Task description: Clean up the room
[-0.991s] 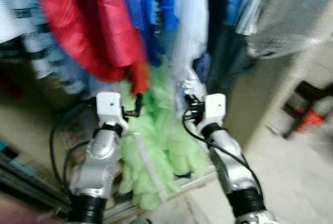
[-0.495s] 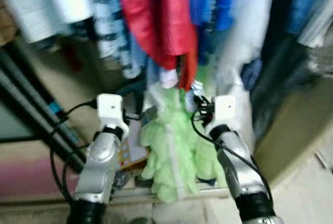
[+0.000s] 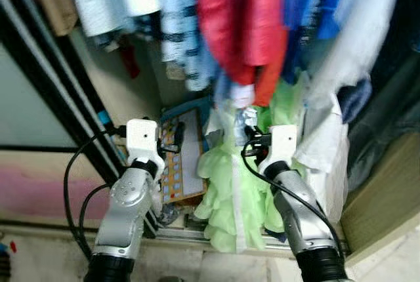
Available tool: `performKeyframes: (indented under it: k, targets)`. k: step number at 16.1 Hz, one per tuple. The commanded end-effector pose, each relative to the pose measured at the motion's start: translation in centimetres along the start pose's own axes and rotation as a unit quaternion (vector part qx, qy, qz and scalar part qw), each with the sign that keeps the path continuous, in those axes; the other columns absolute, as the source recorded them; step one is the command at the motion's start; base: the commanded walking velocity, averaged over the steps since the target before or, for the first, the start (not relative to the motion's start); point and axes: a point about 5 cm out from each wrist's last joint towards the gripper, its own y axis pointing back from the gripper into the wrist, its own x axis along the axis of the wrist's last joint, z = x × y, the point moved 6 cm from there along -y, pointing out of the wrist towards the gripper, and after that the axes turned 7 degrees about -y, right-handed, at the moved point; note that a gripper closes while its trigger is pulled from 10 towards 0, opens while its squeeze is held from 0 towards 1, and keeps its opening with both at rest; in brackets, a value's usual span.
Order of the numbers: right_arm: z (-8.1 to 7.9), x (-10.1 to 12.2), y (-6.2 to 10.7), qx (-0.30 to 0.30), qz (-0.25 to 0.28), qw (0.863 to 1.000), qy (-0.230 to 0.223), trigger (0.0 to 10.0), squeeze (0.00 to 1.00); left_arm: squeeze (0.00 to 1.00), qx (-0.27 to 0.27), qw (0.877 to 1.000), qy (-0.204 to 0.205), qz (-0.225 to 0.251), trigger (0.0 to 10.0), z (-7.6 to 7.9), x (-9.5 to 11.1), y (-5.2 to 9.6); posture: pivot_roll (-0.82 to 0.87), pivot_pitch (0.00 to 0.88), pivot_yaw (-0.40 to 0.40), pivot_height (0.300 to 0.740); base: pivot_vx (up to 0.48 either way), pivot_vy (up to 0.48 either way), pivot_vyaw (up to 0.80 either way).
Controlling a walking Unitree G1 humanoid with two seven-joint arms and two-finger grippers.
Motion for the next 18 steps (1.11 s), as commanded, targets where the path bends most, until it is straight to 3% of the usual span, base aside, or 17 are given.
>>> performKeyframes:
  k: [1,3,6,18]
  targets:
    - [-0.5,0.2,-0.2,0.008,0.000,1.000,0.002,10.0,0.00,0.00,0.004,1.000,-0.003,0.001,10.0,-0.3,0.2,0.0,0.07,0.000,0.050,0.740,0.000,0.000,0.00]
    - [-0.7,0.4,-0.3,0.014,0.003,1.000,0.023,10.0,0.00,0.00,0.001,1.000,-0.003,0.000,10.0,-0.2,0.1,-0.1,0.07,0.000,0.050,0.740,0.000,0.000,0.40]
    - [-0.5,0.3,-0.3,0.007,0.001,1.000,0.011,10.0,0.00,0.00,-0.002,1.000,-0.002,0.000,10.0,-0.1,0.2,-0.2,0.07,0.000,0.050,0.740,0.000,0.000,0.74]
    - [0.4,0.3,-0.6,-0.019,-0.005,1.000,0.017,10.0,0.00,0.00,-0.010,1.000,0.012,-0.002,10.0,0.2,0.1,-0.5,0.06,0.000,0.050,0.740,0.000,0.031,0.00]
